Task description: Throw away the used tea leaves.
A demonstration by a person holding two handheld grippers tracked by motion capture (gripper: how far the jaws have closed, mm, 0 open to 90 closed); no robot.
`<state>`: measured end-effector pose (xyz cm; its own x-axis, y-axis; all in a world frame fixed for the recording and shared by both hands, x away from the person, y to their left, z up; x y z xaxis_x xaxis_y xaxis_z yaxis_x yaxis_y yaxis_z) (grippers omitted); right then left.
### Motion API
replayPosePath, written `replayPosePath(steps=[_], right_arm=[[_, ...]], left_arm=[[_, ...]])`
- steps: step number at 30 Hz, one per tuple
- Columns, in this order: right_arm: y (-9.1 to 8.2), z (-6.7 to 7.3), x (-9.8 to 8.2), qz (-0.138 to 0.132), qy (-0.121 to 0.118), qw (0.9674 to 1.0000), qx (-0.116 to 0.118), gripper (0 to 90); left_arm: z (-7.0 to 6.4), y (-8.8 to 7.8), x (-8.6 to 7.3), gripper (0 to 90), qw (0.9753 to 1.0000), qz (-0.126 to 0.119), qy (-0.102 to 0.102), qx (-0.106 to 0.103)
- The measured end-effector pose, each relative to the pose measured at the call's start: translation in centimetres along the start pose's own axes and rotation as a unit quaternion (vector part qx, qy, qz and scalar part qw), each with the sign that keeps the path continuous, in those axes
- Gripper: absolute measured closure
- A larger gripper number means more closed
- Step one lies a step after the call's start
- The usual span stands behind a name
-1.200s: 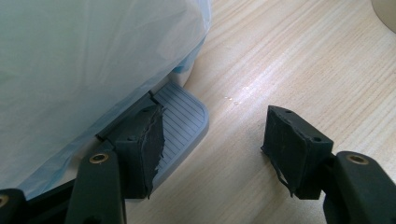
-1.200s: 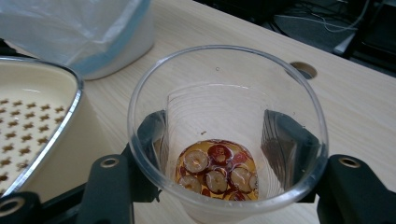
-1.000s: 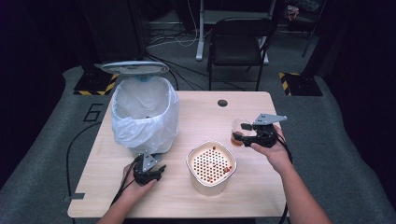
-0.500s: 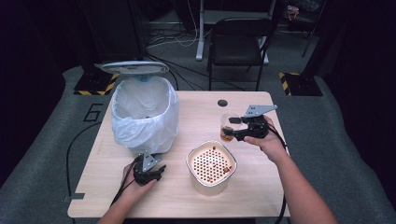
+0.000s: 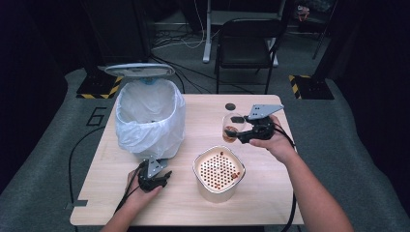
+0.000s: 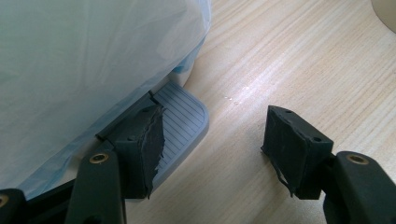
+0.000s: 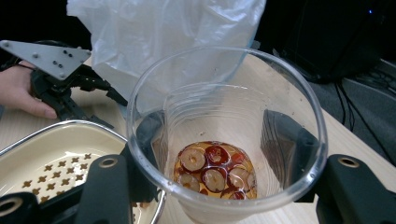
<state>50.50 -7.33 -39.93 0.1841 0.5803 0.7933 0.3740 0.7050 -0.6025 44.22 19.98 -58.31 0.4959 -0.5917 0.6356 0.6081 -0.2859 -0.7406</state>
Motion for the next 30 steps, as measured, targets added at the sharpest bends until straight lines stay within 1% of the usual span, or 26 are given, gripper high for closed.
replayPosePath(steps=[1,3,4,5,6,9,10,11,12,13,14,16,17,18,22,27,30], right_arm=[[-0.1,0.2,0.3,-0.001,-0.018,0.9998,-0.003,41.2],[-0.1,0.4,0.5,-0.002,-0.020,0.9998,-0.002,41.2],[-0.2,0.6,0.5,0.000,-0.025,0.9997,-0.001,41.3],[-0.2,0.8,0.6,0.007,-0.045,0.9989,-0.008,41.4],[-0.2,0.8,0.6,0.007,-0.045,0.9989,-0.008,41.4],[-0.1,1.2,0.6,0.015,-0.066,0.9976,-0.013,41.4],[-0.1,1.3,0.6,0.020,-0.078,0.9966,-0.018,41.4],[-0.1,1.6,0.5,0.030,-0.101,0.9941,-0.027,41.5],[-0.1,1.8,0.5,0.035,-0.112,0.9926,-0.032,41.5],[-0.1,1.8,0.5,0.035,-0.112,0.9926,-0.032,41.5],[-0.1,2.0,0.6,0.038,-0.122,0.9912,-0.036,41.5],[-0.2,2.4,0.7,0.041,-0.141,0.9883,-0.041,41.6],[-0.4,2.7,0.7,0.046,-0.155,0.9857,-0.046,41.6],[-0.4,2.9,0.8,0.050,-0.163,0.9843,-0.045,41.6],[-0.6,3.3,0.8,0.060,-0.187,0.9793,-0.049,41.7],[-0.8,3.4,0.8,0.070,-0.204,0.9749,-0.057,41.7],[-0.9,3.6,0.9,0.077,-0.219,0.9708,-0.059,41.7]], left_arm=[[0.0,0.0,0.0,37.8,1.0000,0.000,0.001,0.000],[0.0,0.0,0.0,37.8,1.0000,0.000,0.000,0.000],[0.0,0.0,0.0,37.9,1.0000,0.000,0.000,0.000],[0.0,0.0,0.0,37.8,1.0000,0.000,0.000,0.000],[0.0,0.0,0.0,37.8,1.0000,0.000,0.001,0.000],[0.0,0.0,0.0,37.8,1.0000,0.000,0.000,0.000],[0.0,0.0,0.0,37.9,1.0000,0.000,0.000,0.000],[0.0,0.0,0.0,37.8,1.0000,0.000,0.000,0.000],[0.0,0.0,0.0,37.8,1.0000,0.000,0.000,0.000],[0.0,0.0,0.0,37.8,1.0000,0.000,0.001,0.000],[0.0,0.0,0.0,37.8,1.0000,0.000,0.000,0.000],[0.0,0.0,0.0,37.9,1.0000,0.000,0.001,0.000],[0.0,0.0,0.0,37.9,1.0000,0.000,0.000,0.000],[0.0,0.0,0.0,37.8,1.0000,0.000,0.000,0.000],[0.0,0.0,0.0,37.9,1.0000,0.000,0.000,0.000],[0.0,0.0,0.0,37.8,1.0000,0.000,0.001,0.000],[0.0,0.0,0.0,37.8,1.0000,0.000,0.000,0.000]])
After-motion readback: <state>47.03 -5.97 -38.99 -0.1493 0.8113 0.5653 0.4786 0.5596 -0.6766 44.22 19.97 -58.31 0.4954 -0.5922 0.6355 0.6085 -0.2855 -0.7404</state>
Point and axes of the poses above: each handheld gripper's, and its own axes: y roughly forward along the jaws, x roughly out of its top, z roughly to its left, the point moved 9 cm from there along y, roughly forward along the jaws, and after that the axes turned 11 degrees about z, right-handed, at the moved point
